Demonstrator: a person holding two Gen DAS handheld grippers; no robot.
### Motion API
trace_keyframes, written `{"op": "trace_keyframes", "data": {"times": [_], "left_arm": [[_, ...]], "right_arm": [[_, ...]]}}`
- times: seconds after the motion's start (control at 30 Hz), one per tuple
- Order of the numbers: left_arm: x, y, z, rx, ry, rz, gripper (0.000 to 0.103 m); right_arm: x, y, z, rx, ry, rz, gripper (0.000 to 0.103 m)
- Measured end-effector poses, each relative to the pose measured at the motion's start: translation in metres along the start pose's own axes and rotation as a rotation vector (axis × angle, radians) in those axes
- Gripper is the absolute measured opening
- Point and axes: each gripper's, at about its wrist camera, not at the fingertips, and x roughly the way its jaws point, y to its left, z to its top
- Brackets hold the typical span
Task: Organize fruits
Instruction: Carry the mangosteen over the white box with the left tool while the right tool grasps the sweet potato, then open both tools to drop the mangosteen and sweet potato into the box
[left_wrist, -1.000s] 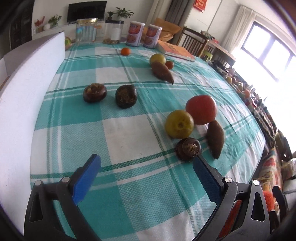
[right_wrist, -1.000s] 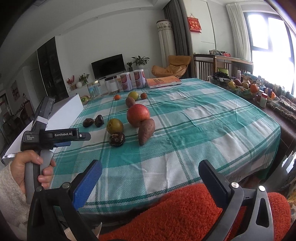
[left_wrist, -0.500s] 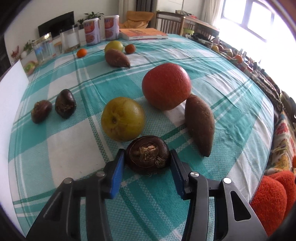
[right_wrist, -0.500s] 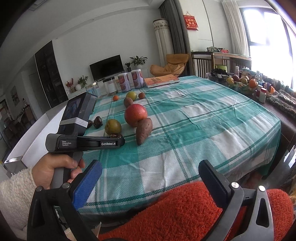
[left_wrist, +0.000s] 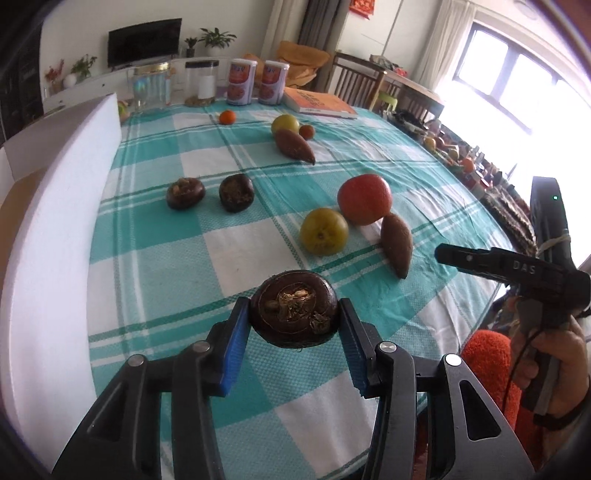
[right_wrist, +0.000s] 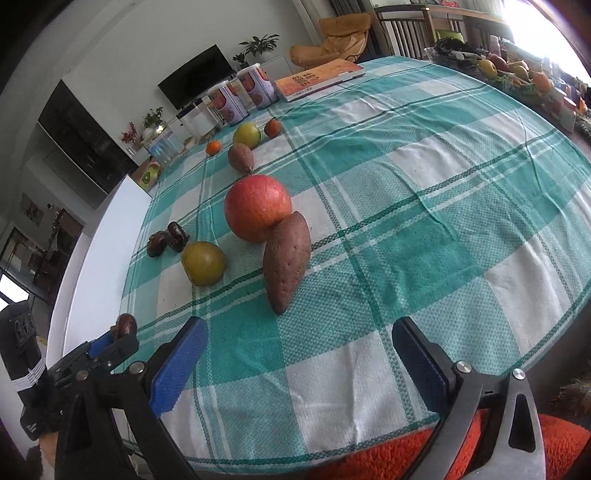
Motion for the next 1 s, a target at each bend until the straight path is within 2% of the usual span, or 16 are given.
{"op": "trace_keyframes", "data": {"times": [0.1,0.13,0.17,0.2,0.23,0.33,0.4,0.5,0.57,0.67,0.8,0.87,0.97,1.0], "left_arm": [[-0.028,0.013,0.006,-0.027,-0.04,-0.002,0.049],[-0.037,0.019,0.009,-0.039,-0.052,0.001,0.049],[-0.046,0.027,0.012,-0.053,-0.061,0.005,0.049],[-0.054,0.036,0.014,-0.068,-0.07,0.013,0.049],[-0.063,0.047,0.016,-0.085,-0.079,0.025,0.049],[-0.089,0.083,0.019,-0.127,-0.115,0.095,0.049],[-0.101,0.112,0.018,-0.148,-0.129,0.184,0.049],[-0.105,0.158,0.013,-0.22,-0.112,0.285,0.049],[-0.101,0.18,0.007,-0.254,-0.091,0.331,0.049],[-0.09,0.203,0.0,-0.288,-0.061,0.376,0.049],[-0.081,0.215,-0.012,-0.331,-0.036,0.4,0.049],[-0.08,0.216,-0.016,-0.345,-0.029,0.408,0.049],[-0.084,0.222,-0.023,-0.383,-0.024,0.399,0.05],[-0.087,0.222,-0.024,-0.396,-0.033,0.399,0.054]], "right_arm": [[0.031,0.011,0.023,-0.013,0.051,-0.043,0.081],[0.04,0.013,0.027,-0.012,0.058,-0.053,0.075],[0.048,0.015,0.031,-0.013,0.073,-0.05,0.068],[0.055,0.016,0.033,-0.015,0.092,-0.045,0.046],[0.059,0.015,0.033,-0.014,0.102,-0.062,0.042],[0.051,0.002,0.027,0.036,0.099,-0.029,0.042],[0.037,-0.009,0.018,0.094,0.099,0.016,0.042],[0.017,-0.011,0.005,0.162,0.112,0.171,0.041],[0.006,0.006,-0.002,0.181,0.131,0.279,0.041],[-0.002,0.06,-0.008,0.135,0.174,0.431,0.041],[-0.006,0.17,-0.014,-0.036,0.209,0.584,0.042],[-0.002,0.225,-0.02,-0.136,0.229,0.627,0.042],[0.012,0.294,-0.032,-0.258,0.235,0.631,0.042],[0.018,0.311,-0.035,-0.283,0.233,0.627,0.042]]}}
